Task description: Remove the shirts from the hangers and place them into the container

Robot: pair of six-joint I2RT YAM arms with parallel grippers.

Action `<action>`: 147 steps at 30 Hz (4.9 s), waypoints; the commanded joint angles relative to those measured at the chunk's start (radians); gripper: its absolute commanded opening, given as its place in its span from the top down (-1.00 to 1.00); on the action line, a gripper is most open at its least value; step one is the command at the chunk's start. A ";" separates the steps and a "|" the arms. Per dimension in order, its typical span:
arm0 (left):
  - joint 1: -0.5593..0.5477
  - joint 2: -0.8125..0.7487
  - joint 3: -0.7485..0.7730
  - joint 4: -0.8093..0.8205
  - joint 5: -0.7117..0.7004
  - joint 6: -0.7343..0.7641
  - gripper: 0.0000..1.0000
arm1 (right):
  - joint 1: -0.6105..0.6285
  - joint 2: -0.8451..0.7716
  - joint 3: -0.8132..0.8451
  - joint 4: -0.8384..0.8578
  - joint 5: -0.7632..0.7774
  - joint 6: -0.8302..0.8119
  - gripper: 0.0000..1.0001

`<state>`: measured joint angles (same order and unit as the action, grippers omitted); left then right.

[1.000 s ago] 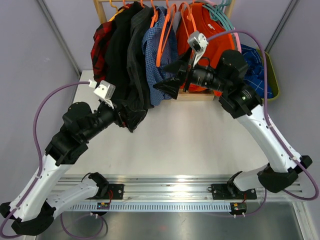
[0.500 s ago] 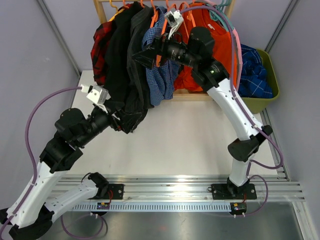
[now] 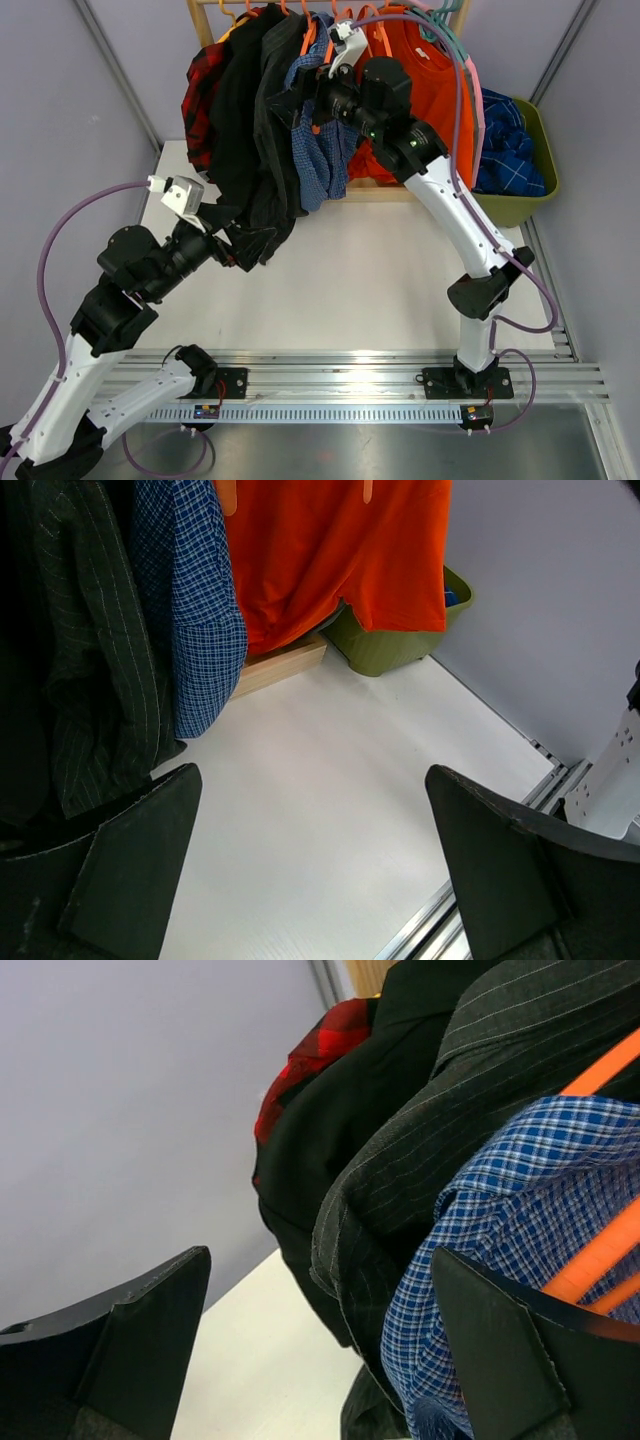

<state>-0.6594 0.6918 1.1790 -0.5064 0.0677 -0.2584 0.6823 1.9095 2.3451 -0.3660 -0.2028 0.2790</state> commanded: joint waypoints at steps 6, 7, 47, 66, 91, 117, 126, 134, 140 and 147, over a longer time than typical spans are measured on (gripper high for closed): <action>0.006 0.011 -0.004 0.037 -0.011 0.005 -0.98 | 0.016 0.180 0.374 -0.234 0.284 -0.077 -0.99; 0.006 0.005 -0.002 0.034 -0.014 0.005 -0.98 | 0.016 0.189 0.373 -0.234 0.322 -0.083 -0.99; 0.006 -0.006 -0.018 0.031 -0.025 0.004 -0.98 | 0.016 0.096 0.244 -0.113 0.618 -0.254 1.00; 0.006 -0.003 -0.012 0.046 0.009 -0.013 -0.98 | -0.009 -0.028 0.110 0.176 0.562 -0.477 1.00; 0.004 0.143 0.082 0.132 0.041 -0.024 -0.98 | 0.184 -0.777 -0.559 -0.385 0.468 -0.210 1.00; -0.190 0.485 0.150 0.502 -0.029 -0.117 -0.98 | 0.187 -0.991 -0.854 -0.378 0.158 -0.040 1.00; -0.232 0.517 0.096 0.617 -0.032 -0.202 -0.57 | 0.187 -0.977 -0.856 -0.344 0.189 -0.040 1.00; -0.264 0.519 0.100 0.592 -0.055 -0.208 0.97 | 0.187 -0.975 -0.854 -0.340 0.233 -0.040 1.00; -0.270 0.509 0.110 0.546 -0.117 -0.197 1.00 | 0.187 -0.977 -0.843 -0.347 0.247 -0.041 1.00; -0.273 0.540 0.178 0.510 -0.160 -0.156 1.00 | 0.187 -0.948 -0.837 -0.381 0.172 -0.046 -0.63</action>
<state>-0.9085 1.2266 1.2827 -0.0334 -0.0692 -0.4259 0.8635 0.9401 1.4776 -0.8261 0.0067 0.2428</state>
